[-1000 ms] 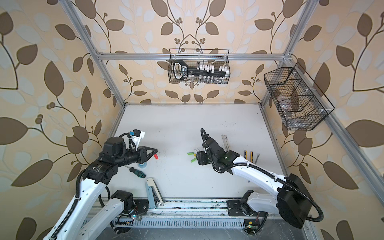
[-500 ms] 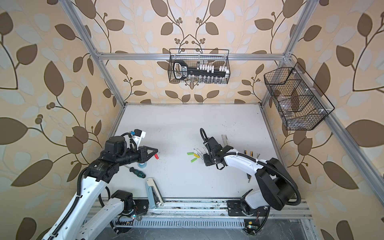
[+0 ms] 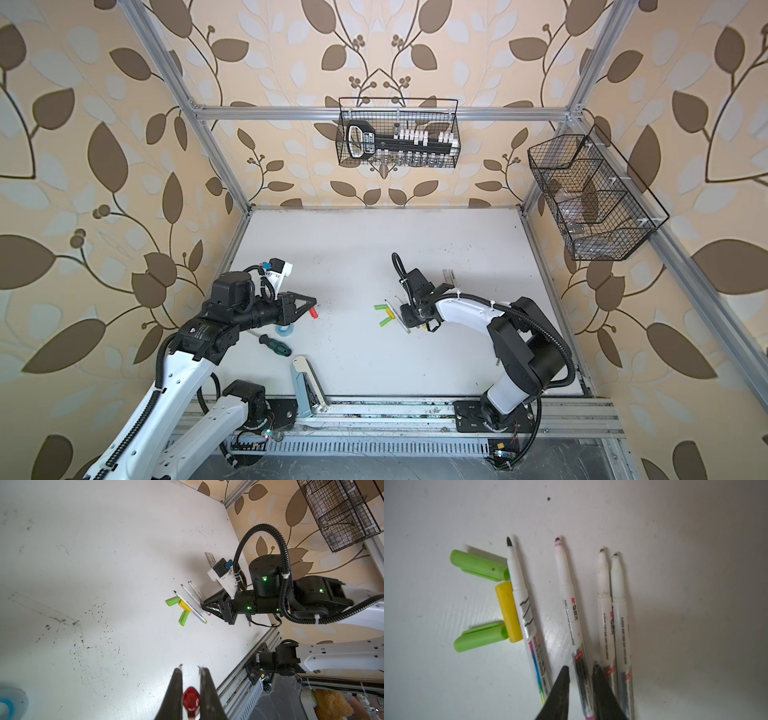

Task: Insert the pens into the pen caps
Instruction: 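Move the right gripper back over the white pens while the left holds the red cap, then lower the right gripper and grasp a white pen with a pink tip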

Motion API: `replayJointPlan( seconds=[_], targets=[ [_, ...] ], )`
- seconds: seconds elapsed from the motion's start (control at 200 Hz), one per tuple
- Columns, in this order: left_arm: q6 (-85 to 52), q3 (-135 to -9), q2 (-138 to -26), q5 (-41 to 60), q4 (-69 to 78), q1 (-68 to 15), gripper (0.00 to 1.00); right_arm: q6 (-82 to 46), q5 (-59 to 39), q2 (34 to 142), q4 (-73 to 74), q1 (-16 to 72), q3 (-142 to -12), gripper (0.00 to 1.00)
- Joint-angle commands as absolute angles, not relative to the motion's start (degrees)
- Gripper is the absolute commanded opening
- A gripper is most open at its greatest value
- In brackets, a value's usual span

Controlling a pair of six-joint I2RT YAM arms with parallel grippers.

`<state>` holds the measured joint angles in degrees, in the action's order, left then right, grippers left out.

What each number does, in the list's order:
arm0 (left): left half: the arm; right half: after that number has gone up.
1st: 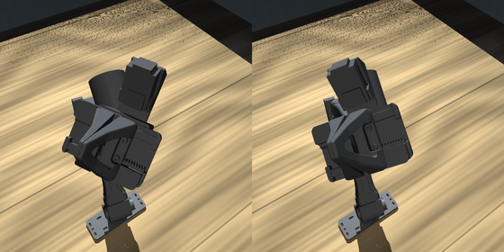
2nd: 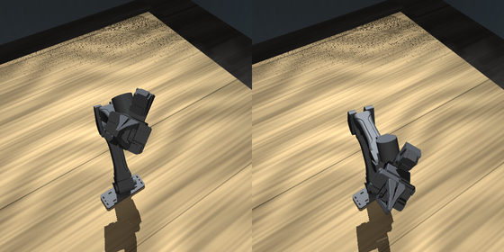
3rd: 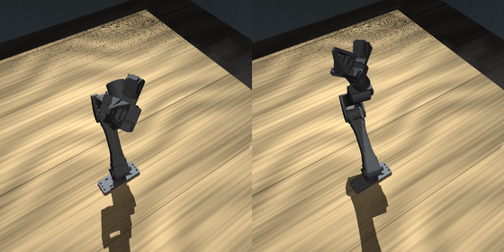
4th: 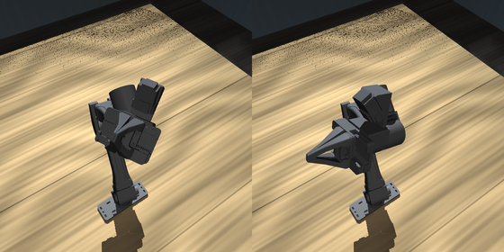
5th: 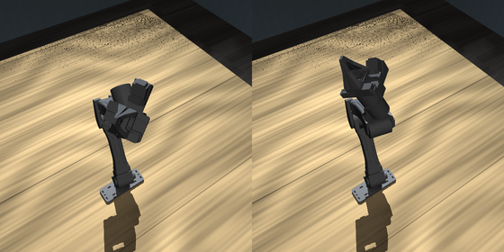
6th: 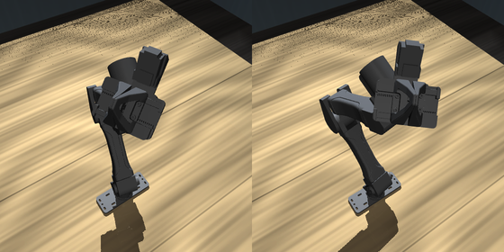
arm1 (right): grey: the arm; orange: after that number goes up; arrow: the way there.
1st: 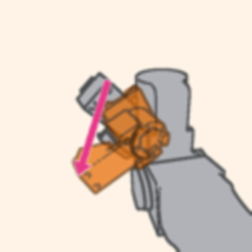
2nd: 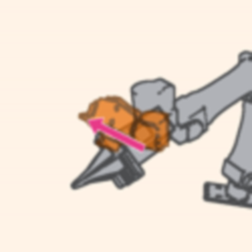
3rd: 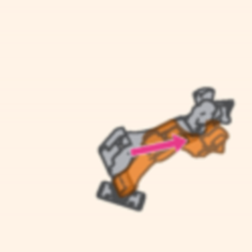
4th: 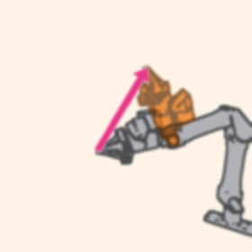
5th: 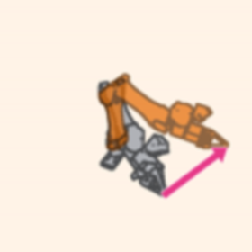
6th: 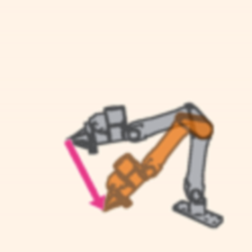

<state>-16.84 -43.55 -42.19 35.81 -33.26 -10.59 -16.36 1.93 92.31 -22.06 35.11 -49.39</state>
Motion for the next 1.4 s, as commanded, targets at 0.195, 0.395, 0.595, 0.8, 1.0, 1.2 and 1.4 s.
replayJointPlan(
  seconds=[0.195,0.395,0.595,0.8,1.0,1.2,1.4],
  targets=[
    [-15.53,-45.97,-42.53,37.53,-33.10,-11.16,0.00,-14.46,2.28,93.76,-24.12,34.99,-51.15,0.23],
    [-15.56,-45.93,-42.77,37.92,-32.98,-11.21,0.00,-14.59,4.13,96.75,-24.67,36.39,-53.19,0.26],
    [-15.56,-45.90,-42.81,38.23,-32.87,-11.16,0.00,-16.08,7.03,100.01,-26.41,38.38,-55.85,0.20],
    [-16.34,-46.05,-43.31,37.53,-32.42,-11.16,0.00,-17.47,7.56,97.24,-27.02,39.09,-57.28,0.14],
    [-18.59,-47.17,-45.22,41.03,-25.46,-11.16,0.00,-17.14,6.88,89.16,-25.16,40.76,-56.65,0.13],
    [-18.87,-47.80,-47.87,45.65,-21.80,-11.16,0.00,-16.97,-0.33,77.55,-17.21,44.48,-50.02,0.12],
    [-21.70,-47.10,-47.79,52.53,-16.13,-11.00,0.00,-16.70,-6.90,67.15,-2.15,52.12,-40.14,0.08]
  ],
)
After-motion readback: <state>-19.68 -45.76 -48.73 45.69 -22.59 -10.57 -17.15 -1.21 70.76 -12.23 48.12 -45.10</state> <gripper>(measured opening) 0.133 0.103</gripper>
